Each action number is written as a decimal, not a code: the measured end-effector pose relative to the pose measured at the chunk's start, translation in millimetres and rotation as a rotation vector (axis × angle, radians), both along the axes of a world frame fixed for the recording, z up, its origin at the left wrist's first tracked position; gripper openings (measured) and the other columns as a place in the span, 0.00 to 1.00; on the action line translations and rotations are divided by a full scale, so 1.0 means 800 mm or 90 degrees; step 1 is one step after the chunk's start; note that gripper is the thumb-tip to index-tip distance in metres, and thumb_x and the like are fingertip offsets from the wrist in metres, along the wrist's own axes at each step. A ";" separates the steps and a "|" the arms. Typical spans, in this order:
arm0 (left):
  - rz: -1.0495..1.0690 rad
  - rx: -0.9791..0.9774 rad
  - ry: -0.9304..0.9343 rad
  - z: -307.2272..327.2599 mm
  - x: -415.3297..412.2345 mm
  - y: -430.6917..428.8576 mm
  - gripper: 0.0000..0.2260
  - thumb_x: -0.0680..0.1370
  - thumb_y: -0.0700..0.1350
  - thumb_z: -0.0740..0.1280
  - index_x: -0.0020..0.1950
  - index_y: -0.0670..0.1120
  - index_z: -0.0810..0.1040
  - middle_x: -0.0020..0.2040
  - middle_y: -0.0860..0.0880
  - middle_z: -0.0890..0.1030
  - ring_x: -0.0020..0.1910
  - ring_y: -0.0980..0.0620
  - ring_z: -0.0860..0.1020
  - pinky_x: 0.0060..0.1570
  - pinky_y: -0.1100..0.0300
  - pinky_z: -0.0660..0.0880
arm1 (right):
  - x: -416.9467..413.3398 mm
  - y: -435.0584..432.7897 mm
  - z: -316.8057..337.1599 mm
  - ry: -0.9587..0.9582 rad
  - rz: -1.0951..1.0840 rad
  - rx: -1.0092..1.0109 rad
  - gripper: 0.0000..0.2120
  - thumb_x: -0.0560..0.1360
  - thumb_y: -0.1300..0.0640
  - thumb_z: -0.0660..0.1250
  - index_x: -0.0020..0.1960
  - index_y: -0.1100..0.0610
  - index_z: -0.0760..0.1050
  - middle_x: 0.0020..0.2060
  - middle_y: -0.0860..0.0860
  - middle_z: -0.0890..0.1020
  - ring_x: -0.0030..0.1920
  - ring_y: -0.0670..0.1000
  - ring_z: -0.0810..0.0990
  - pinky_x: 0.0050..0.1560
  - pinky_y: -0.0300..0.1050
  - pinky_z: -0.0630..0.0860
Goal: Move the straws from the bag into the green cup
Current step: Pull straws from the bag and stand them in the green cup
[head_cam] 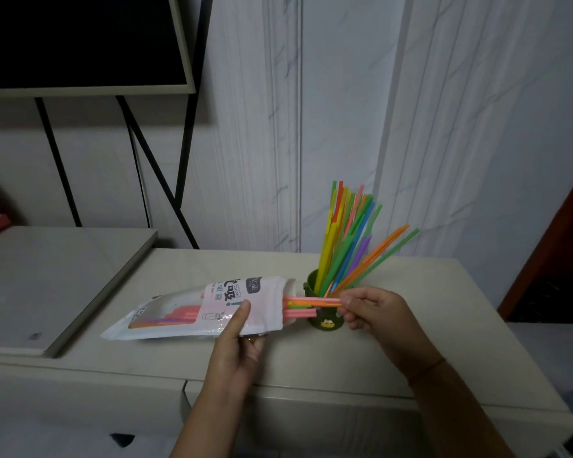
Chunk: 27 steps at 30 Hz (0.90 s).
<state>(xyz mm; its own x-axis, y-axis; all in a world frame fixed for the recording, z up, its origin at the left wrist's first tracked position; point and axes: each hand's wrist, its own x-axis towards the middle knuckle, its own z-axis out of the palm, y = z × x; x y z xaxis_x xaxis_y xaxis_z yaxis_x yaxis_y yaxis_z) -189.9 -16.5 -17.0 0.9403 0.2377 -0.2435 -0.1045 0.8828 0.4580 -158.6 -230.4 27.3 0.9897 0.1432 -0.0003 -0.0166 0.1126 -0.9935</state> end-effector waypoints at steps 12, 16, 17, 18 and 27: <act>0.015 0.072 0.039 0.002 0.002 -0.024 0.24 0.65 0.38 0.73 0.61 0.47 0.77 0.51 0.47 0.86 0.48 0.51 0.85 0.36 0.57 0.82 | -0.013 0.044 -0.009 -0.010 0.024 -0.036 0.03 0.75 0.62 0.66 0.47 0.57 0.79 0.34 0.53 0.83 0.30 0.48 0.81 0.28 0.39 0.77; 0.023 0.069 0.041 0.002 0.002 -0.022 0.24 0.65 0.38 0.73 0.60 0.47 0.77 0.51 0.47 0.86 0.48 0.51 0.85 0.36 0.57 0.82 | -0.014 0.045 -0.009 -0.034 0.017 -0.047 0.08 0.73 0.69 0.65 0.47 0.58 0.78 0.33 0.56 0.82 0.30 0.46 0.80 0.30 0.38 0.77; 0.027 0.059 0.036 0.003 0.002 -0.020 0.24 0.65 0.37 0.73 0.60 0.47 0.77 0.50 0.47 0.86 0.47 0.51 0.85 0.35 0.57 0.82 | -0.013 0.042 -0.007 -0.038 0.016 -0.045 0.08 0.73 0.69 0.65 0.47 0.59 0.79 0.32 0.56 0.82 0.29 0.46 0.80 0.30 0.37 0.77; 0.032 0.046 0.031 0.003 0.002 -0.018 0.24 0.65 0.37 0.72 0.60 0.47 0.77 0.50 0.47 0.86 0.47 0.51 0.85 0.35 0.57 0.82 | -0.012 0.039 -0.006 -0.042 0.014 -0.042 0.07 0.73 0.69 0.65 0.46 0.60 0.79 0.31 0.55 0.82 0.29 0.46 0.80 0.30 0.37 0.77; 0.043 -0.026 0.017 0.004 0.002 -0.008 0.18 0.73 0.34 0.68 0.61 0.47 0.75 0.48 0.47 0.87 0.46 0.51 0.85 0.34 0.54 0.82 | -0.002 0.014 0.002 -0.089 -0.005 -0.074 0.06 0.73 0.64 0.68 0.42 0.58 0.83 0.23 0.50 0.78 0.24 0.45 0.74 0.26 0.36 0.73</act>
